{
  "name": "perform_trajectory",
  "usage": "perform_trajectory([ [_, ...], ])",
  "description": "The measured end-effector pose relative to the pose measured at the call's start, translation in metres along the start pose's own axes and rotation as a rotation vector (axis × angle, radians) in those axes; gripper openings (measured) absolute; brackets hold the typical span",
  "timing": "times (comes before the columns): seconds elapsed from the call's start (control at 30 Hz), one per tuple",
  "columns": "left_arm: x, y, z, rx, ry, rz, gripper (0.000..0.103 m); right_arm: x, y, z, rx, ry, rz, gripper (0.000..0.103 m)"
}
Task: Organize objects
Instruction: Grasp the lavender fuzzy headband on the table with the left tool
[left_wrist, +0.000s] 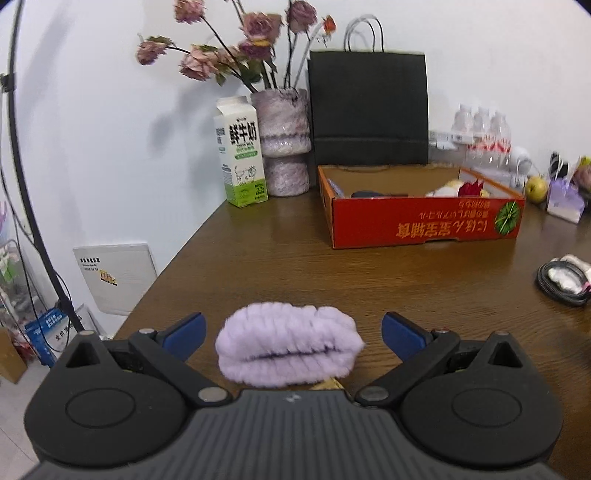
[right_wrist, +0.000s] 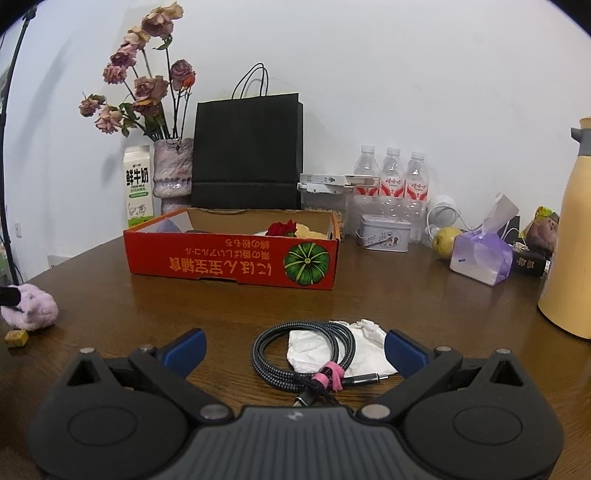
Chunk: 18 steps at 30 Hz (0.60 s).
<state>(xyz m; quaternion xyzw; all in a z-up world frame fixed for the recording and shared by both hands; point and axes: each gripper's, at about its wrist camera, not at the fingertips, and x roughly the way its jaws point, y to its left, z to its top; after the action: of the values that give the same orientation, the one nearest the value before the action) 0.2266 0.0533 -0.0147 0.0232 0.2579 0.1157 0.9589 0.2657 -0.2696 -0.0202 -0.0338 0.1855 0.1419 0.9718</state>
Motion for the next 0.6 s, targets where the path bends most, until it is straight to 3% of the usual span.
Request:
perform_trajectory([
  [0.13,0.029,0.002,0.013,0.015,0.118,-0.029,0.103,0.0,-0.002,0.0,0.009,-0.003,0.0,0.103],
  [0.23,0.053,0.008,0.016,-0.069,0.21,-0.036,0.103,0.0,-0.002,0.0,0.01,-0.004,0.001,0.103],
  [0.3,0.064,0.013,0.012,-0.114,0.24,-0.001,0.103,0.0,-0.002,0.001,0.012,-0.005,0.002,0.103],
  [0.4,0.076,0.022,0.005,-0.183,0.268,-0.012,0.103,0.0,-0.003,0.0,0.017,-0.006,0.005,0.103],
  [0.5,0.075,0.022,0.0,-0.189,0.241,0.007,0.087,0.0,-0.003,0.0,0.019,-0.006,0.007,0.103],
  [0.6,0.068,0.022,-0.001,-0.195,0.213,-0.008,0.061,0.0,-0.003,0.0,0.019,-0.007,0.007,0.103],
])
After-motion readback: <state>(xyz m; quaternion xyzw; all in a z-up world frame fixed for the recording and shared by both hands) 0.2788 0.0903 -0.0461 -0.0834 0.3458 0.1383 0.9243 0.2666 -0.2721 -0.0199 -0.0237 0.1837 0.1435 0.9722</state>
